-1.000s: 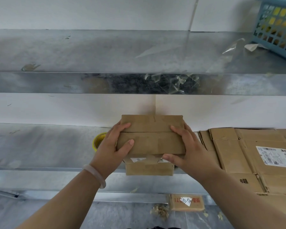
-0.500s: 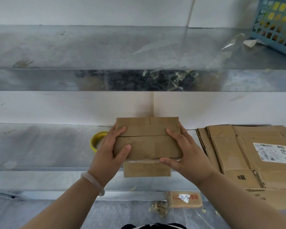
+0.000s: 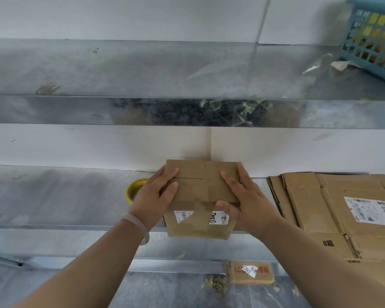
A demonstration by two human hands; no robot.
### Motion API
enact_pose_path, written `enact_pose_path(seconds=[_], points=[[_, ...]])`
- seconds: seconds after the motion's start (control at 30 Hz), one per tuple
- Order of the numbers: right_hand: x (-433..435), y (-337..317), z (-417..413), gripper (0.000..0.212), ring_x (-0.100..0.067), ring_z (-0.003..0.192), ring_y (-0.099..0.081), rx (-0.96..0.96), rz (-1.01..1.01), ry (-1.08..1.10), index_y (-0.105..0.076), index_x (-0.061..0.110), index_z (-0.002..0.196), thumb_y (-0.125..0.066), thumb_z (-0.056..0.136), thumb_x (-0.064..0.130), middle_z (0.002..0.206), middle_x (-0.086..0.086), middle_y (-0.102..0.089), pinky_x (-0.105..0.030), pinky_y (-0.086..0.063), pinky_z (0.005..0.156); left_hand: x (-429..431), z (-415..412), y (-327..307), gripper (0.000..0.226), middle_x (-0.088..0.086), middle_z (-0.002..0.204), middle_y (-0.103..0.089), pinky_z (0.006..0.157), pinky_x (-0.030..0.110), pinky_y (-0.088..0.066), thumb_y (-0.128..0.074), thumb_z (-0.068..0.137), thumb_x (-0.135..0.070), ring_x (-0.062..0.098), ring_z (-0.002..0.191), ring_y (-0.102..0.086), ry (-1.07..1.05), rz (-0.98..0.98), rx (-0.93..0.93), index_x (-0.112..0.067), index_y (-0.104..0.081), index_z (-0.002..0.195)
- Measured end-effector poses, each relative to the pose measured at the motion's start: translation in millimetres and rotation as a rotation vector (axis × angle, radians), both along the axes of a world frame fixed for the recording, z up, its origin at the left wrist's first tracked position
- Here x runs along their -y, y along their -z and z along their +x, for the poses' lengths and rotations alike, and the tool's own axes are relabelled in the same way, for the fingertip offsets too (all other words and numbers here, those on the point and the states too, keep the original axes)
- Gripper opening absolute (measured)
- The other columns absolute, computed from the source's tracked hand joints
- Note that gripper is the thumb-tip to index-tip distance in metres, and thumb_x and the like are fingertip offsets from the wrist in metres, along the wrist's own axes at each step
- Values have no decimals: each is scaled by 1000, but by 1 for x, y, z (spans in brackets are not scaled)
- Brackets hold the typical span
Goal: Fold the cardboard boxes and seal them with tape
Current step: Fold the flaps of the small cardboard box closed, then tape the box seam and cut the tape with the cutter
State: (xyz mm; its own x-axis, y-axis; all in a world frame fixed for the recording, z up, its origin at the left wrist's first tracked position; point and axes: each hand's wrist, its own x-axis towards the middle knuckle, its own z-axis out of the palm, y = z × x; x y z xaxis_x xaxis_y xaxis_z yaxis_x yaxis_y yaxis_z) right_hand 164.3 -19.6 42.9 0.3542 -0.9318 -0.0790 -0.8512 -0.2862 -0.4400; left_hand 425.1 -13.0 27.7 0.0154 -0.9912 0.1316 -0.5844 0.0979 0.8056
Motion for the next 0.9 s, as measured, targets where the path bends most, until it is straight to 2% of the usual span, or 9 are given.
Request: enact_pose_path(seconds=[0.1,0.2,0.3,0.4,0.47,0.57,0.7,0.8,0.9], points=[[-2,-9,10,82,-10,149,10,-215,-197,-151,-8,30,155,-1,85,71,162,8,12,-35,1,123,-3,1,0,47,-20,156,-15,108,6,-14,-35,94,-55,-1,135,-26,65,-76,235,-40,-48,136],[-7,-7,22,71,-15,148,-18,-259,-293,-161,-27,24,153,-16,93,61,160,1,-23,-36,-3,118,-3,7,1,62,-23,157,-10,116,26,-20,-21,88,-64,2,140,-24,119,-73,310,-40,-39,142],[-4,-4,22,71,-14,148,-19,-269,-281,-154,-28,25,152,-20,93,62,160,3,-24,-36,-3,118,-5,15,4,61,-26,155,-17,113,15,-17,-26,89,-62,-9,139,-20,190,-40,130,-37,-37,144],[-3,-2,19,71,-11,149,-14,-276,-285,-151,-25,26,153,-18,93,62,161,6,-21,-34,-3,118,-13,38,27,49,-13,136,-48,108,22,-30,-36,92,-48,4,129,-41,-93,-21,-65,-31,-47,136],[-4,-1,20,69,-11,148,-17,-284,-284,-142,-28,25,152,-21,94,61,159,5,-24,-35,-5,118,-15,63,53,41,-3,132,-54,106,31,-34,-46,94,-29,20,127,-45,-221,59,189,-22,-52,133],[-5,2,22,66,-13,146,-24,-281,-299,-127,-35,24,150,-26,95,60,157,4,-31,-36,-10,117,-16,87,81,52,-3,140,-49,109,37,-34,-63,86,-15,25,134,-40,-63,226,660,-22,-51,135],[-4,2,22,65,-14,144,-29,-275,-324,-121,-39,23,148,-28,96,59,155,3,-35,-37,-14,116,-9,101,86,39,-3,84,-68,68,40,-53,-91,47,-18,31,81,-63,-35,97,805,-25,-73,82],[-5,2,22,65,-16,144,-31,-282,-333,-124,-38,22,148,-26,96,59,155,2,-36,-38,-16,115,-7,105,74,16,-3,80,-67,68,40,-51,-68,72,-37,33,79,-61,-54,-10,719,-23,-72,79],[-5,2,22,65,-15,145,-29,-278,-326,-115,-37,23,149,-27,95,59,155,3,-35,-38,-15,116,-6,92,33,39,5,81,-67,70,34,-48,-45,86,-44,24,79,-60,-101,-138,379,-15,-68,97]])
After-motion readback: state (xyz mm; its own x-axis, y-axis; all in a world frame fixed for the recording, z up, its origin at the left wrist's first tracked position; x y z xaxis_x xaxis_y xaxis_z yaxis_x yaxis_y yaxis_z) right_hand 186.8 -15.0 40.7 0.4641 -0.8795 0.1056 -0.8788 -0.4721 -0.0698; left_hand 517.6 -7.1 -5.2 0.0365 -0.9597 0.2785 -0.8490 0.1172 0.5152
